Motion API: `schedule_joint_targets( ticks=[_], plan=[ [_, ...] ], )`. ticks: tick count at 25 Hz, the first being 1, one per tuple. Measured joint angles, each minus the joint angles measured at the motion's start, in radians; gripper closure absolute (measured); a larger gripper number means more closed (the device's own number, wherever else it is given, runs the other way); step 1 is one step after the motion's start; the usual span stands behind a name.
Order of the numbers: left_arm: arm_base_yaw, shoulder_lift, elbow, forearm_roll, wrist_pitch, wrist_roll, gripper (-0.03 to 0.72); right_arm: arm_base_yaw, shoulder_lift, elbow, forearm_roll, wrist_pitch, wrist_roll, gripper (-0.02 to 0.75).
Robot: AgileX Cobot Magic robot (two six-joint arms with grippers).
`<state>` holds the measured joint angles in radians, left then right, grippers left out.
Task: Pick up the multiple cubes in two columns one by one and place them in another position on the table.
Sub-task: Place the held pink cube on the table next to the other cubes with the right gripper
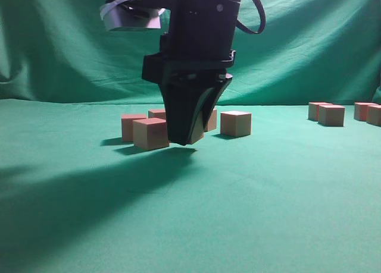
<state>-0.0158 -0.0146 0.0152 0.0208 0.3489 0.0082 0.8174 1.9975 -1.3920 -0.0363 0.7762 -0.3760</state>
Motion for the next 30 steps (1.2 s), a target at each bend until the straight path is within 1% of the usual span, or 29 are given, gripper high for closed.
schedule_joint_targets(
  ticks=[30],
  plan=[
    [0.000,0.000,0.000,0.000,0.000,0.000,0.688,0.000,0.019,0.000,0.039,0.000,-0.002,0.465]
  ],
)
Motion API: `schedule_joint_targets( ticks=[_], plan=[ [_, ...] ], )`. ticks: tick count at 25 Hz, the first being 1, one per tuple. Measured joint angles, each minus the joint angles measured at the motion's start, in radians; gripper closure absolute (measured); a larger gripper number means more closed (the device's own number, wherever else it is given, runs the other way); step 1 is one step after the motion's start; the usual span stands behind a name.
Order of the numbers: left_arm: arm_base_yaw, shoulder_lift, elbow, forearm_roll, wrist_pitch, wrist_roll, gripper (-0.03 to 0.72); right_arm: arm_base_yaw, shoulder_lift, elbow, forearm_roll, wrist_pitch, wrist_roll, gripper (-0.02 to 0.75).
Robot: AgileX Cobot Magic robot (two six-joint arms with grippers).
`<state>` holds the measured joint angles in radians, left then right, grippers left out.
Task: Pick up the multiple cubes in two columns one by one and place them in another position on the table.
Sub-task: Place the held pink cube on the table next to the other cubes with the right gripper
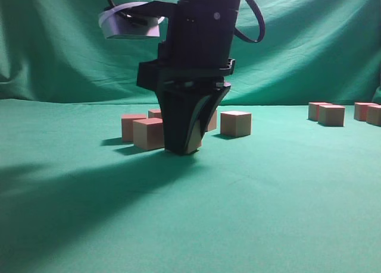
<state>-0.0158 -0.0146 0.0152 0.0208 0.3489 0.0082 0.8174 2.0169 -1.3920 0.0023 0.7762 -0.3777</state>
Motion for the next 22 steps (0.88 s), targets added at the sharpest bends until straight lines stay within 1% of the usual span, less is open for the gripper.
schedule_joint_targets(
  ticks=[11,12,19,22],
  plan=[
    [0.000,0.000,0.000,0.000,0.000,0.000,0.688,0.000,0.004,0.000,0.005,0.000,0.000,0.465],
    [0.000,0.000,0.000,0.000,0.000,0.000,0.688,0.000,0.004,0.000,0.005,0.002,0.000,0.407],
    [0.000,0.000,0.000,0.000,0.000,0.000,0.688,0.000,0.004,0.000,0.009,0.008,0.000,0.178],
    [0.000,0.000,0.000,0.000,0.000,0.000,0.688,0.000,-0.003,0.000,0.010,0.019,0.000,0.183]
  ],
)
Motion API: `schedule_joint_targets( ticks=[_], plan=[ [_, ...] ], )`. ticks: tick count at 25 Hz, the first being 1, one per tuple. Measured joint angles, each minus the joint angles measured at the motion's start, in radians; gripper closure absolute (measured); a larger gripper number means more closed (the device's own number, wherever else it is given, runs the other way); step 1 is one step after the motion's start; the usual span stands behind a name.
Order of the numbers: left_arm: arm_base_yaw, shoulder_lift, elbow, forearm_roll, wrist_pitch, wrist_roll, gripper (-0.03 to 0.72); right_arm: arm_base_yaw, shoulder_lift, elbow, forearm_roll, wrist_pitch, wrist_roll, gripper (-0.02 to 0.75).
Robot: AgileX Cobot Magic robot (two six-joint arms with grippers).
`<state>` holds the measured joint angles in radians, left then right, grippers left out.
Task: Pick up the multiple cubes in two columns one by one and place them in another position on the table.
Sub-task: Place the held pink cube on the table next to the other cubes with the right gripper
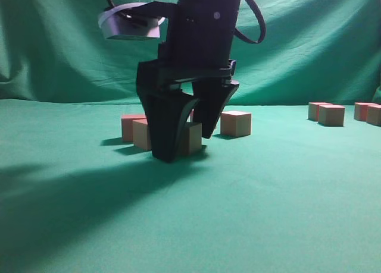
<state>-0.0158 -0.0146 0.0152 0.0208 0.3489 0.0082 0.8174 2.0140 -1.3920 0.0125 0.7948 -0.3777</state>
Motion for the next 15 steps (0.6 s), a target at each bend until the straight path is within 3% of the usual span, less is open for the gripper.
schedule_joint_targets(
  ticks=[4,5,11,15],
  plan=[
    [0.000,0.000,0.000,0.000,0.000,0.000,0.688,0.000,-0.057,-0.043,-0.003,0.099,0.019,0.183],
    [0.000,0.000,0.000,0.000,0.000,0.000,0.688,0.000,-0.079,-0.067,-0.010,0.134,0.034,0.142],
    [0.000,0.000,0.000,0.000,0.000,0.000,0.688,0.000,-0.207,-0.212,-0.116,0.372,0.115,0.157],
    [0.000,0.000,0.000,0.000,0.000,0.000,0.688,-0.055,-0.304,-0.235,-0.171,0.432,0.170,0.157]
  ],
)
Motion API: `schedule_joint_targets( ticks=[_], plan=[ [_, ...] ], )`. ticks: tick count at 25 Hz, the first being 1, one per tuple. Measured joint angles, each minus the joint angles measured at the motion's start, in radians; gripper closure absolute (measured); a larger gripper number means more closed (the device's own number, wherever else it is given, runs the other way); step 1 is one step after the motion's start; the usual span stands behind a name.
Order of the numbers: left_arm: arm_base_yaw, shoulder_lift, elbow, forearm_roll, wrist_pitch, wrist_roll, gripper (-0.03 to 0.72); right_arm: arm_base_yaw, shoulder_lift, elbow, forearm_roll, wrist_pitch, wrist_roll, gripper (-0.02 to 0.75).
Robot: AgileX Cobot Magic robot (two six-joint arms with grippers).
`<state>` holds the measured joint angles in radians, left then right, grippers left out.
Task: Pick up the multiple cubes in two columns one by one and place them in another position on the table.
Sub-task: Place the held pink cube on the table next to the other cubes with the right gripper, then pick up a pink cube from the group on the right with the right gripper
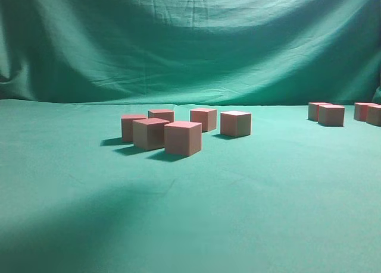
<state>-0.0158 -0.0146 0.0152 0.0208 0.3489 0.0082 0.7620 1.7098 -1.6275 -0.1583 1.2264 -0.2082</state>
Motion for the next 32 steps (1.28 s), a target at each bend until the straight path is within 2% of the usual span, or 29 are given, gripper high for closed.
schedule_joint_targets(
  ticks=[3,8,12,14,20,32],
  plan=[
    [0.000,0.000,0.000,0.000,0.000,0.000,0.688,-0.102,-0.065,-0.004,-0.010,0.012,0.038,0.157],
    [0.000,0.000,0.000,0.000,0.000,0.000,0.688,-0.344,-0.104,-0.004,-0.007,0.015,0.096,0.157],
    [0.000,0.000,0.000,0.000,0.000,0.000,0.688,-0.513,-0.089,-0.004,0.100,-0.008,0.119,0.157],
    [0.000,0.000,0.000,0.000,0.000,0.000,0.688,-0.563,-0.063,-0.004,0.168,-0.043,0.120,0.157],
    [0.000,0.000,0.000,0.000,0.000,0.000,0.688,-0.586,0.088,-0.004,0.232,-0.141,0.105,0.157],
    [0.000,0.000,0.000,0.000,0.000,0.000,0.688,-0.586,0.354,-0.004,0.237,-0.362,0.156,0.157]
  ],
)
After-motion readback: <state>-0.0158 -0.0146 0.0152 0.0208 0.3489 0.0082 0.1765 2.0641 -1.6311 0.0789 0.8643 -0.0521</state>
